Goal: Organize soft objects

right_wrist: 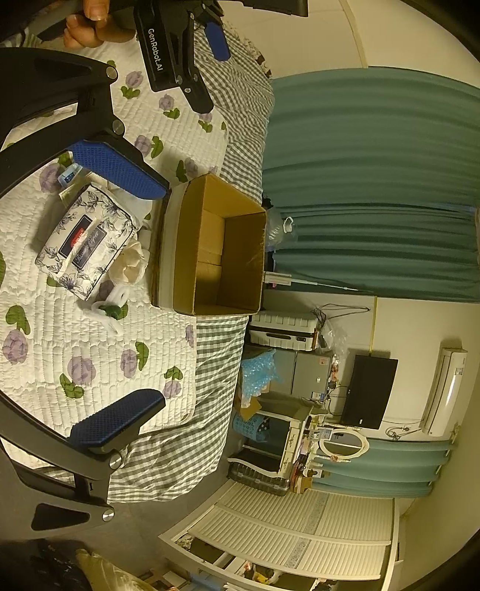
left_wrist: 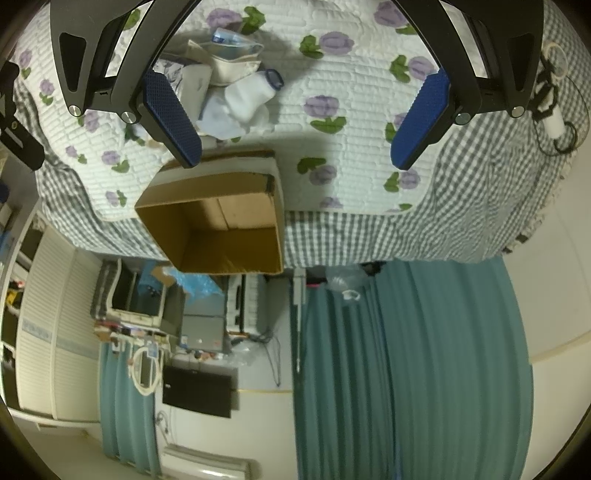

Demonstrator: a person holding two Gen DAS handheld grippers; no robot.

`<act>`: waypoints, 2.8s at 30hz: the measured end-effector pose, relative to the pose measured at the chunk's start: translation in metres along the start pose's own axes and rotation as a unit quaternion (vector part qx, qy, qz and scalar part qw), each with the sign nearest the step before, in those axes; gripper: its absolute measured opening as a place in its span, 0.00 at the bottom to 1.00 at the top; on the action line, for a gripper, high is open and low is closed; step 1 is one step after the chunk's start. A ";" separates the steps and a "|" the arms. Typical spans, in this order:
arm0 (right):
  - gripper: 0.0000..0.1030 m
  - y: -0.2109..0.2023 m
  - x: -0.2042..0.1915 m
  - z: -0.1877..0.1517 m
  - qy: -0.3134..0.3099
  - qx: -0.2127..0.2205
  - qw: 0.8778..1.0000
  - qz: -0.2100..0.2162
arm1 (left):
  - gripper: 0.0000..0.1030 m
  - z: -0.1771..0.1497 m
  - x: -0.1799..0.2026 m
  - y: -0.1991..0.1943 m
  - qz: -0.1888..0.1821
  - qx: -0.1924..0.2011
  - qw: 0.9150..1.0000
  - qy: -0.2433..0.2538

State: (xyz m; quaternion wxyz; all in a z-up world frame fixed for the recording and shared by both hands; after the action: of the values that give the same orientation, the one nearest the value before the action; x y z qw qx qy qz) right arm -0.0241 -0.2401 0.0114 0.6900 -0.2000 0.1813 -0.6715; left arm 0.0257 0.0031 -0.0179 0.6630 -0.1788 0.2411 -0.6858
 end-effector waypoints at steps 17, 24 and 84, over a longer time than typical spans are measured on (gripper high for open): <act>1.00 0.001 -0.001 -0.003 -0.005 -0.001 1.000 0.008 | 1.00 -0.002 0.004 -0.001 -0.004 -0.001 1.000 0.002; 1.00 0.000 -0.001 -0.002 -0.005 0.000 1.000 0.009 | 1.00 -0.003 0.006 -0.001 -0.006 -0.001 1.000 0.001; 0.45 0.117 -0.005 -0.112 -0.047 -0.173 0.972 0.154 | 0.75 -0.083 0.057 0.165 -0.150 -0.222 0.961 0.064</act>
State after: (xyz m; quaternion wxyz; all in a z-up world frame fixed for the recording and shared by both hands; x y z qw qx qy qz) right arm 0.0178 -0.2365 -0.1451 0.7477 -0.3174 0.2905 -0.5057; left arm 0.1111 -0.0462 -0.1840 0.4791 -0.3117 0.3996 -0.7167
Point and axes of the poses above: each gripper's, at about its wrist camera, not at the fingertips, and y roughly the way its jaws point, x to its right, z to its top, the point moved 3 cm from there along y, roughly the way its jaws point, and after that the axes turned 3 degrees about y, right-handed, at the moved point
